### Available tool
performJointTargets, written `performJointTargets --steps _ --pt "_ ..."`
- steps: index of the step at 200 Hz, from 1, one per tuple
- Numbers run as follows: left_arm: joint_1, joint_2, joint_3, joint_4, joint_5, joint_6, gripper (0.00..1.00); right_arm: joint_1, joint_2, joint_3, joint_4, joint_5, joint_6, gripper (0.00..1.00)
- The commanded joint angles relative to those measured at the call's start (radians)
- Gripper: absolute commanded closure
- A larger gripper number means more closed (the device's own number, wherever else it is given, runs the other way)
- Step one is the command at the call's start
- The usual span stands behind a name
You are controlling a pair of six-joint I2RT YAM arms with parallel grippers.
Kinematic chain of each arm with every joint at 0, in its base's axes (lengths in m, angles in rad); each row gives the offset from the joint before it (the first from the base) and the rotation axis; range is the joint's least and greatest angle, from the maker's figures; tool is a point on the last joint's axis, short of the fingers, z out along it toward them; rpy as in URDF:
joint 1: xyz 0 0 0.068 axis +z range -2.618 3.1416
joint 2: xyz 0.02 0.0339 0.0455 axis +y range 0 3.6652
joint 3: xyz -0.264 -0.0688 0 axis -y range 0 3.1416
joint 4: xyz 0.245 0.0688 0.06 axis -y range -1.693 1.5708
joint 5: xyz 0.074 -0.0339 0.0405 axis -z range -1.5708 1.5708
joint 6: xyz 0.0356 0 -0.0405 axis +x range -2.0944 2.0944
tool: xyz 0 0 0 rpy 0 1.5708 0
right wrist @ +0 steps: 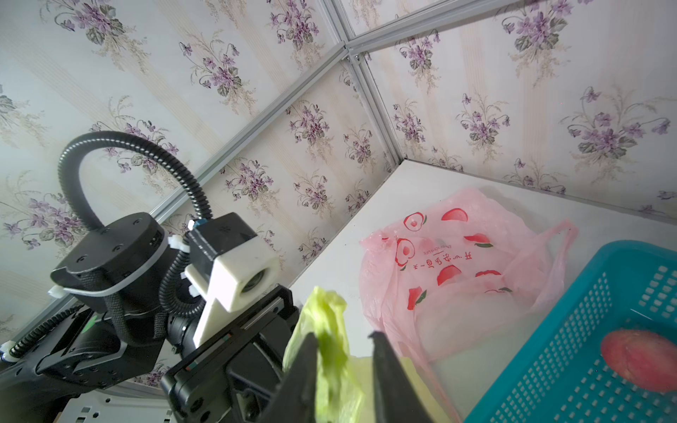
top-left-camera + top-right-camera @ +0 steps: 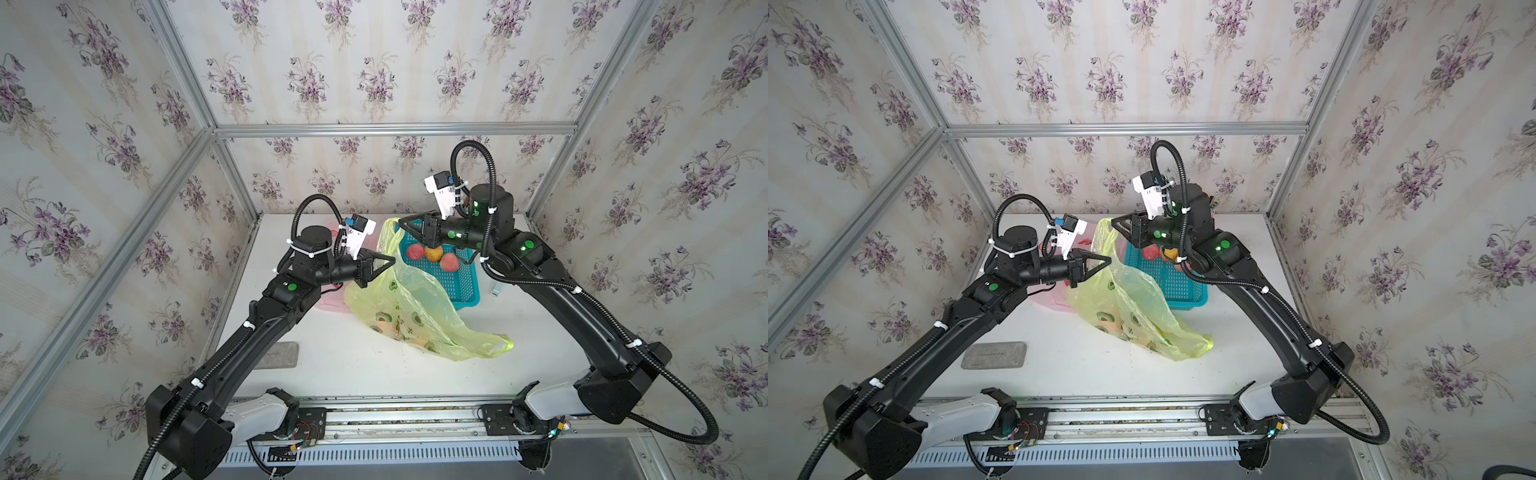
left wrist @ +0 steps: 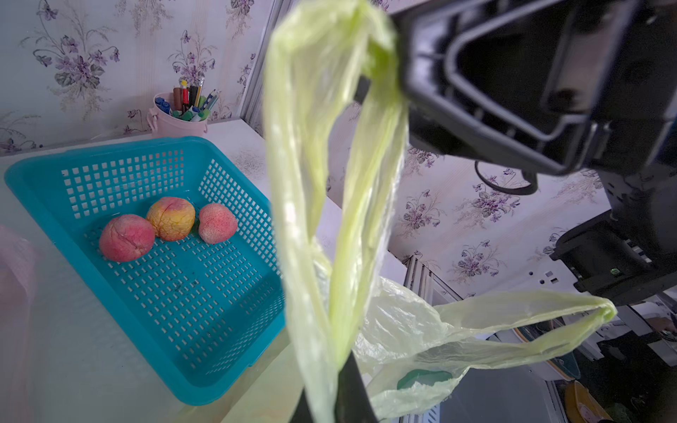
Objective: Place the peach into a plastic bag & tie a knot
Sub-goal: Adjust the plastic bag at the center of the board, then cross the plastic bag at the center of the board.
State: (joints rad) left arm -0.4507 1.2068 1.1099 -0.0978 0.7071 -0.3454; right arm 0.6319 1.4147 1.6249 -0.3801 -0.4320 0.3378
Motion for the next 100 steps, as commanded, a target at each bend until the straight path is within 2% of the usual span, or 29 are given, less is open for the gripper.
performJointTargets --steps 1,17,34,60,100 --pt "0.011 0.025 0.025 0.022 -0.023 -0.015 1.0 -0.007 -0.084 -0.002 -0.07 0.084 -0.08 0.21" --pt "0.025 0.048 0.044 0.011 -0.029 -0.015 1.0 -0.015 -0.181 -0.039 -0.137 0.149 -0.121 0.13" --pt "0.048 0.076 0.068 0.0 -0.034 -0.017 1.0 -0.017 -0.289 -0.102 -0.197 0.187 -0.148 0.13" --pt "0.084 0.14 0.118 -0.008 -0.034 -0.027 1.0 -0.017 -0.437 -0.211 -0.239 0.17 -0.155 0.12" --pt "0.109 0.248 0.191 -0.01 -0.005 -0.026 1.0 -0.017 -0.539 -0.277 -0.267 0.288 -0.154 0.04"
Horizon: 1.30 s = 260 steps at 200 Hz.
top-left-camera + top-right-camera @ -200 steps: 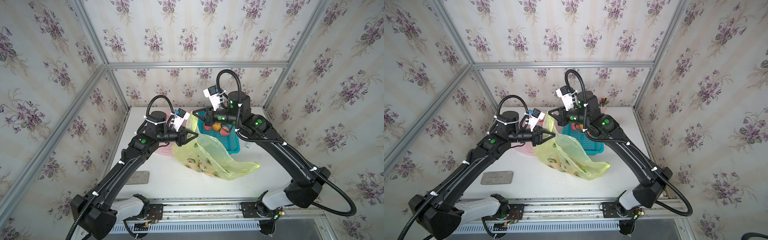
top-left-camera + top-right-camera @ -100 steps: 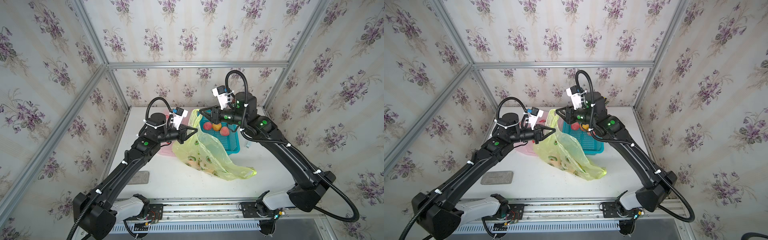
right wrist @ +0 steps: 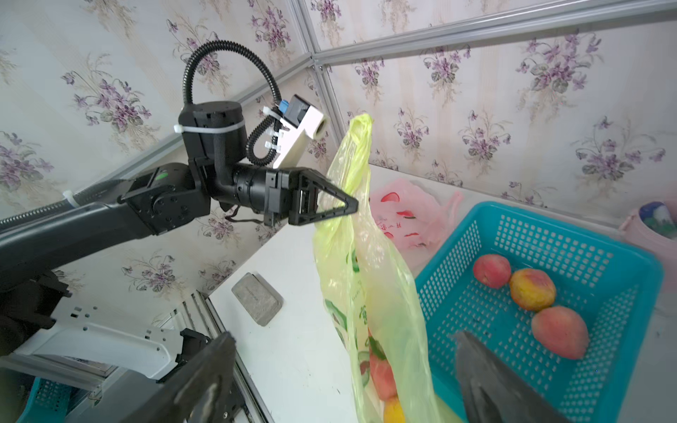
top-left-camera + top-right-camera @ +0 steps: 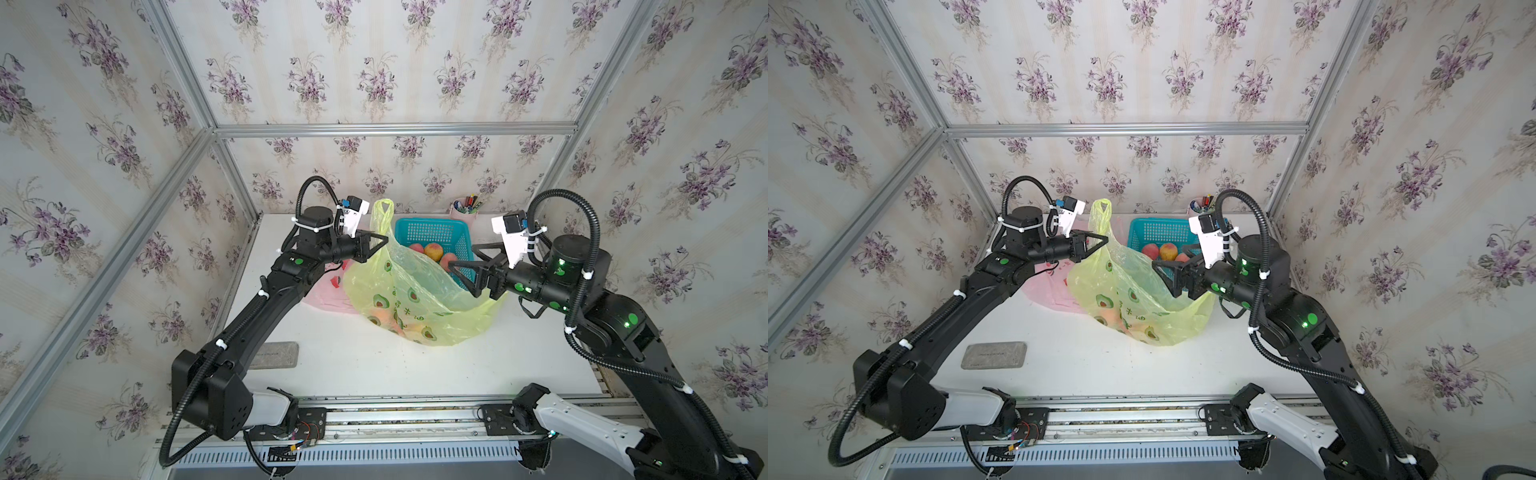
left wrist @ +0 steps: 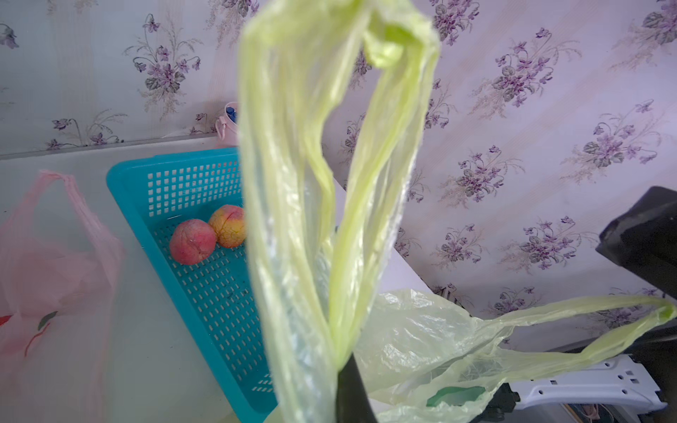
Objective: Place the peach into a plastic bag & tie a knot
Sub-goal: Cross the plastic bag at the center of the board.
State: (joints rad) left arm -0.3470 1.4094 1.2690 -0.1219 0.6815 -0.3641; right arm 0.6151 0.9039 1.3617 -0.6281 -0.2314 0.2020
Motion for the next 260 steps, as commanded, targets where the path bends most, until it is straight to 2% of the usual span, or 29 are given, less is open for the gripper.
performJointTargets --steps 1,17,45,62,83,100,144,188,202,223,238,253,260 --pt "0.006 0.048 0.033 0.014 0.022 -0.007 1.0 0.0 -0.03 -0.015 -0.019 0.09 -0.019 0.04" --pt "0.006 0.072 0.05 0.014 0.031 -0.008 1.0 0.0 -0.033 -0.002 -0.021 0.162 -0.019 0.0" --pt "0.012 0.085 0.056 0.013 0.029 -0.007 1.0 0.0 -0.032 0.027 -0.044 0.294 -0.011 0.0" --pt "0.018 0.087 0.056 0.012 0.031 -0.008 1.0 0.0 -0.044 0.013 -0.048 0.233 -0.012 0.03" --pt "0.022 0.088 0.059 0.011 0.035 -0.009 1.0 0.0 -0.058 -0.016 -0.05 0.104 -0.023 0.15" --pt "0.025 0.094 0.066 0.01 0.039 -0.009 1.0 0.0 -0.079 -0.03 -0.051 0.041 -0.024 0.18" --pt "0.034 0.1 0.075 0.002 0.047 -0.008 1.0 0.0 -0.103 -0.022 -0.096 0.046 -0.026 0.19" --pt "0.036 0.102 0.078 0.002 0.052 -0.01 1.0 0.0 -0.096 -0.053 -0.119 0.072 -0.021 0.26" --pt "0.036 0.103 0.081 0.002 0.056 -0.013 0.99 0.0 -0.09 -0.055 -0.118 0.074 -0.023 0.36" --pt "0.036 0.104 0.081 0.0 0.066 -0.009 0.99 0.0 -0.081 -0.053 -0.106 0.069 -0.024 0.69" --pt "0.036 0.105 0.082 -0.003 0.111 0.001 0.99 0.0 -0.068 -0.053 -0.074 0.046 -0.024 0.87" --pt "0.032 0.101 0.088 -0.028 0.208 0.018 0.99 0.001 -0.031 -0.048 -0.019 -0.011 -0.024 1.0" --pt "0.027 0.089 0.087 -0.059 0.228 0.042 0.99 0.0 -0.008 -0.046 0.018 -0.048 -0.019 1.0"
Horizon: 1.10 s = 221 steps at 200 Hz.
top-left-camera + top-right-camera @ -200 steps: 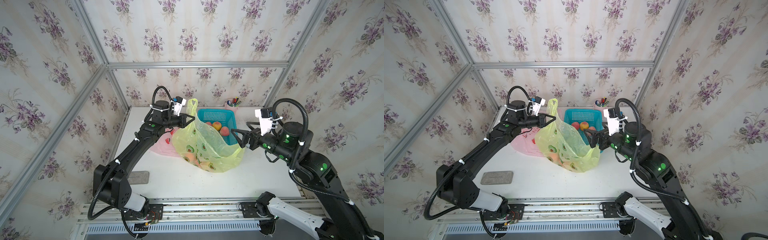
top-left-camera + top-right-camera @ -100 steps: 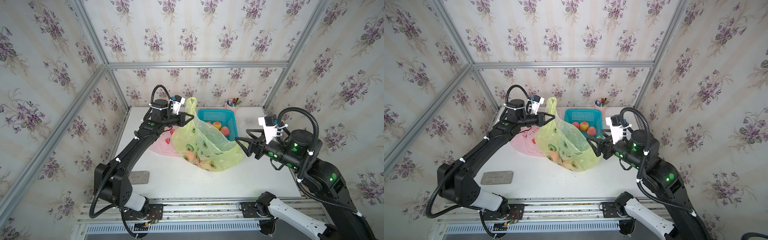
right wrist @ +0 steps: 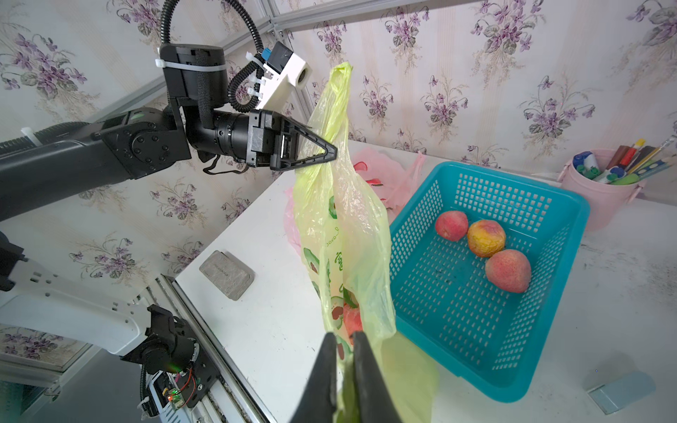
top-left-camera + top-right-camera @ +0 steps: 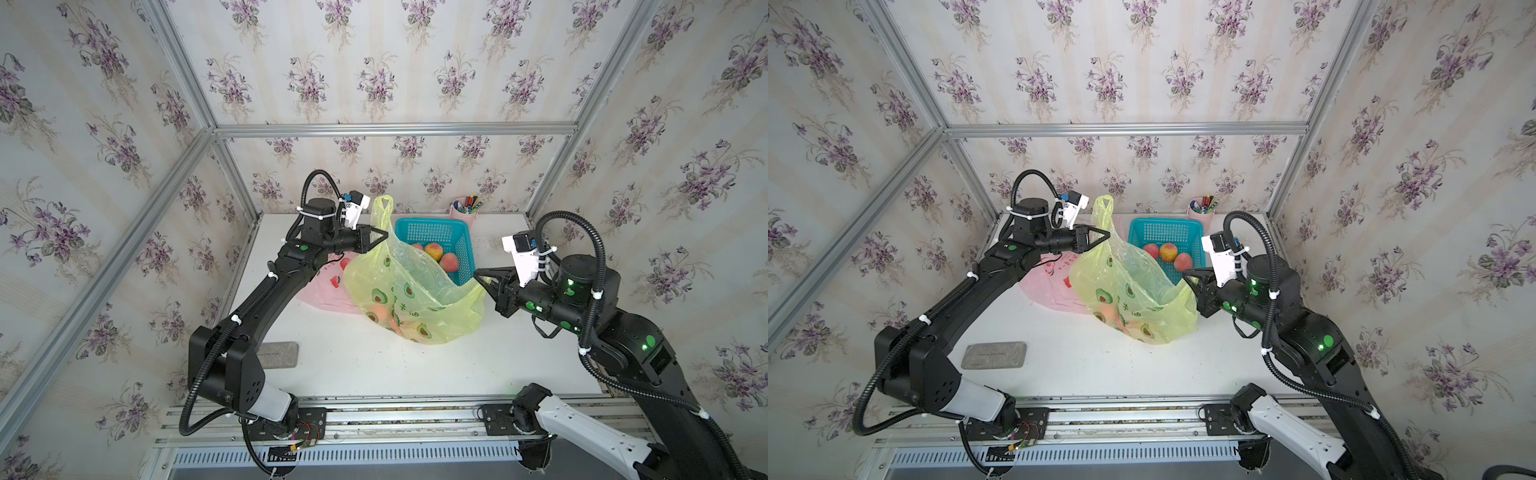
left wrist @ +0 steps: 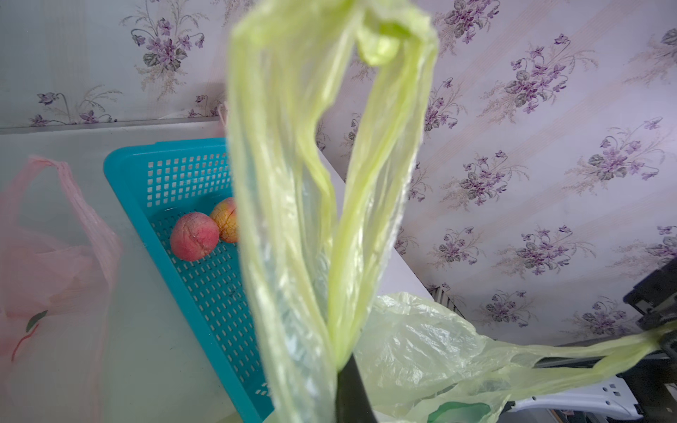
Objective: Place the peach into a plastic bag & tie a knot
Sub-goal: Cross the plastic bag at the center of the board.
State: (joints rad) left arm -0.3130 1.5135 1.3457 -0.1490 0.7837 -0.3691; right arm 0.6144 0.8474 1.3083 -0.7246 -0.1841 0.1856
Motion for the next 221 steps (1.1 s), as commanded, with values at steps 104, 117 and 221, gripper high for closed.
performJointTargets --steps 104,117,221 --pt "-0.089 -0.241 -0.062 -0.319 0.062 0.18 0.95 0.027 0.438 0.23 0.412 -0.483 0.046 1.0" --pt "-0.094 -0.229 -0.058 -0.323 0.057 0.189 0.95 0.043 0.457 0.228 0.412 -0.489 0.048 1.0" --pt "-0.167 -0.182 0.001 -0.439 -0.056 0.357 0.9 0.113 0.601 0.272 0.355 -0.39 0.063 1.0"
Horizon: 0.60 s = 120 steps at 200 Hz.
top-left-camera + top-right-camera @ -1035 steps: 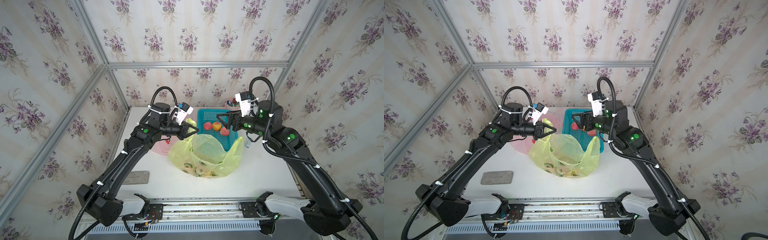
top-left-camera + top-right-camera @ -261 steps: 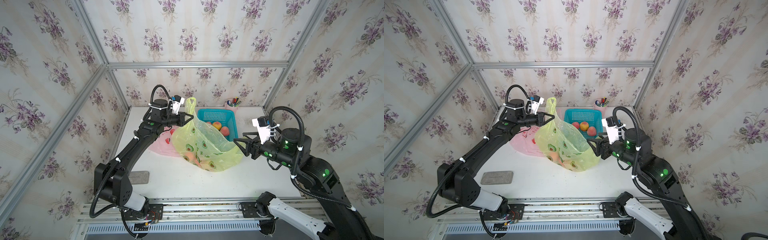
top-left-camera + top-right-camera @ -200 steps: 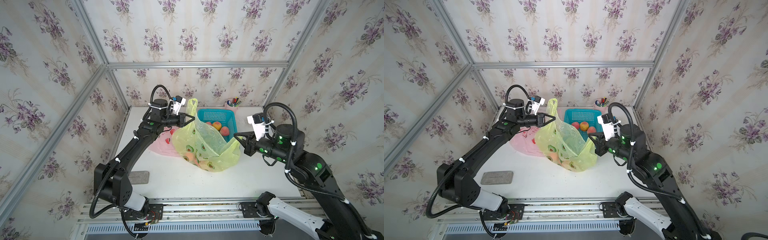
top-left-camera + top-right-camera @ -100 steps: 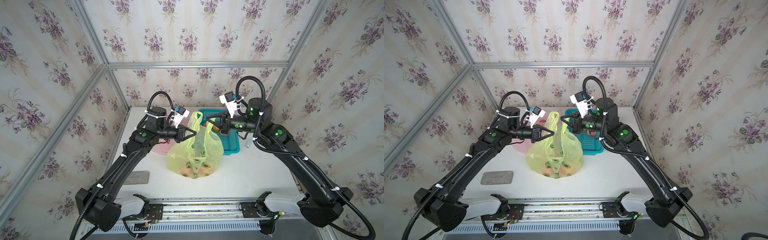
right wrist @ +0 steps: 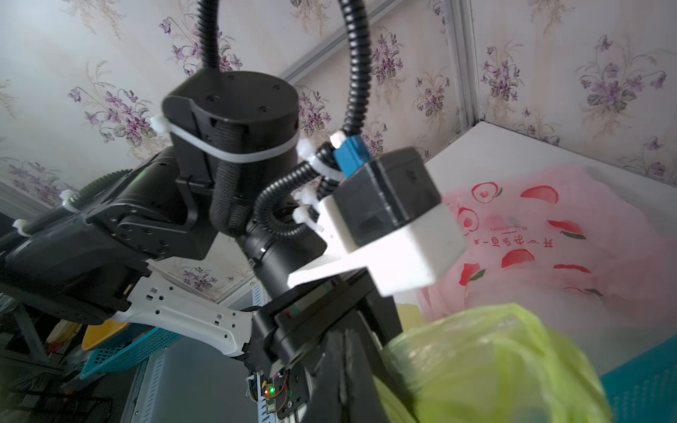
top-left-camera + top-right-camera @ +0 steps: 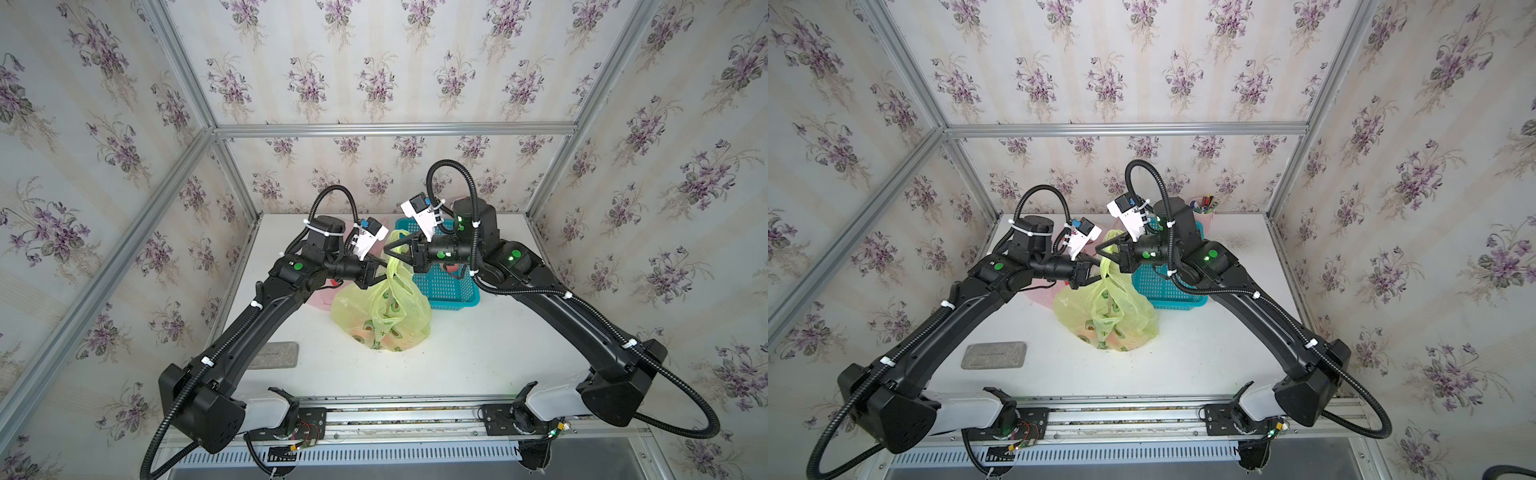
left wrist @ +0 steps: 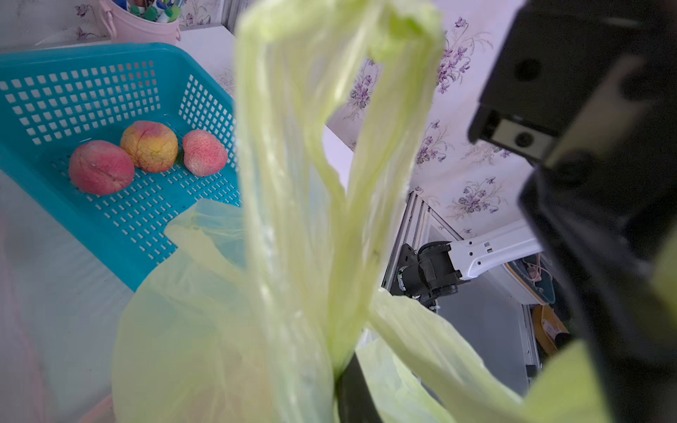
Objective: Place the peach into a plastic bag & tie a knot
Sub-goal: Cross the plastic bag at the center of the board.
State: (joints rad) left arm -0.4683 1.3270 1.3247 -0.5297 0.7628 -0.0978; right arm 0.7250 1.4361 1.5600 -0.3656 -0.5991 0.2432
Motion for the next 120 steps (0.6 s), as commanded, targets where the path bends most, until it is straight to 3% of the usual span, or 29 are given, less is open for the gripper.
performJointTargets --steps 1,63,120 --pt "-0.012 0.005 0.023 -0.059 -0.035 0.087 0.9 0.002 0.013 0.02 -0.004 0.025 0.005 1.0" --pt "-0.024 -0.011 0.046 -0.106 -0.092 0.128 0.86 0.001 0.047 0.06 -0.084 0.04 -0.001 1.0" --pt "-0.026 -0.005 0.089 -0.169 -0.088 0.171 0.8 -0.011 0.055 0.033 -0.051 -0.086 -0.006 1.0"
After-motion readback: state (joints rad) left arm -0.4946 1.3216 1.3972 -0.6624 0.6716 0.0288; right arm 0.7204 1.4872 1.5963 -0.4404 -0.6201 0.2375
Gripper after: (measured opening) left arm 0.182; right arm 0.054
